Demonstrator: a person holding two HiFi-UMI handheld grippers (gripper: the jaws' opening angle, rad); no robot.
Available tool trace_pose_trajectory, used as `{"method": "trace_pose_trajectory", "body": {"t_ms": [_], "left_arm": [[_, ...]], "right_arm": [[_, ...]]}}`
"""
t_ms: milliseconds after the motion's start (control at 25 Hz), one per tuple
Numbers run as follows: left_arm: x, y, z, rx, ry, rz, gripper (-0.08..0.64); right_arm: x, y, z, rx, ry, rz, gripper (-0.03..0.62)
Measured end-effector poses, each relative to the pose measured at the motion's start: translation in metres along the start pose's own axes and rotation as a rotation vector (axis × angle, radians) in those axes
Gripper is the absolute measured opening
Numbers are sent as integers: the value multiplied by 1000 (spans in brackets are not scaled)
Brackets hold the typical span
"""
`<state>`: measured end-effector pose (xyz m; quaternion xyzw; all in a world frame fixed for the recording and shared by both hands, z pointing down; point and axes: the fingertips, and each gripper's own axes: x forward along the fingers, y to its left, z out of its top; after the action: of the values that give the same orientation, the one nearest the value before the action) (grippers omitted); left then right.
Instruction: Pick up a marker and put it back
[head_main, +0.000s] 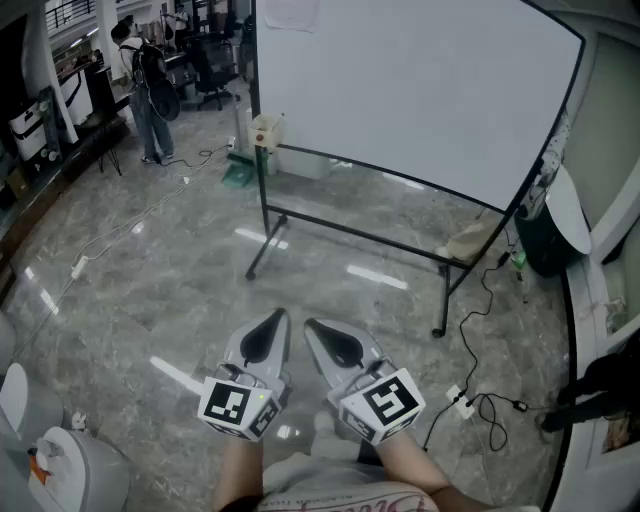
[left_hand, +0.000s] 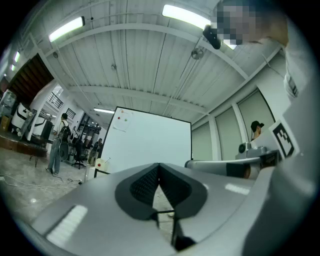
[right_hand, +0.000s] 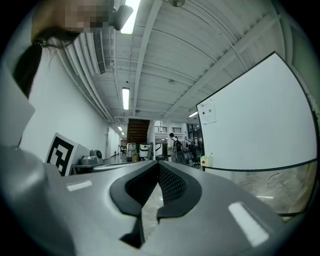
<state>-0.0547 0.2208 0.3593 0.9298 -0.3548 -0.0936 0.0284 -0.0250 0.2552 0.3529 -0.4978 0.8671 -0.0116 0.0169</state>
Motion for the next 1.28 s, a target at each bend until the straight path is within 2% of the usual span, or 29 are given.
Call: {"method": "trace_pose_trajectory", "body": {"t_ms": [440,680,840,1280], "left_arm": [[36,17,10,7,-46,8,0],[67,22,4,15,-54,38,0],[87,29,-7,22,-37,51,0],[154,93,-19,14,-2,65,0]], "right_arm": [[22,-29,13,-46,-28,20,0],[33,-59,10,-49,-24,54,1],[44,-82,8,-30,-30,48,2],[127,-138,-3,-4,5,86,2]]}}
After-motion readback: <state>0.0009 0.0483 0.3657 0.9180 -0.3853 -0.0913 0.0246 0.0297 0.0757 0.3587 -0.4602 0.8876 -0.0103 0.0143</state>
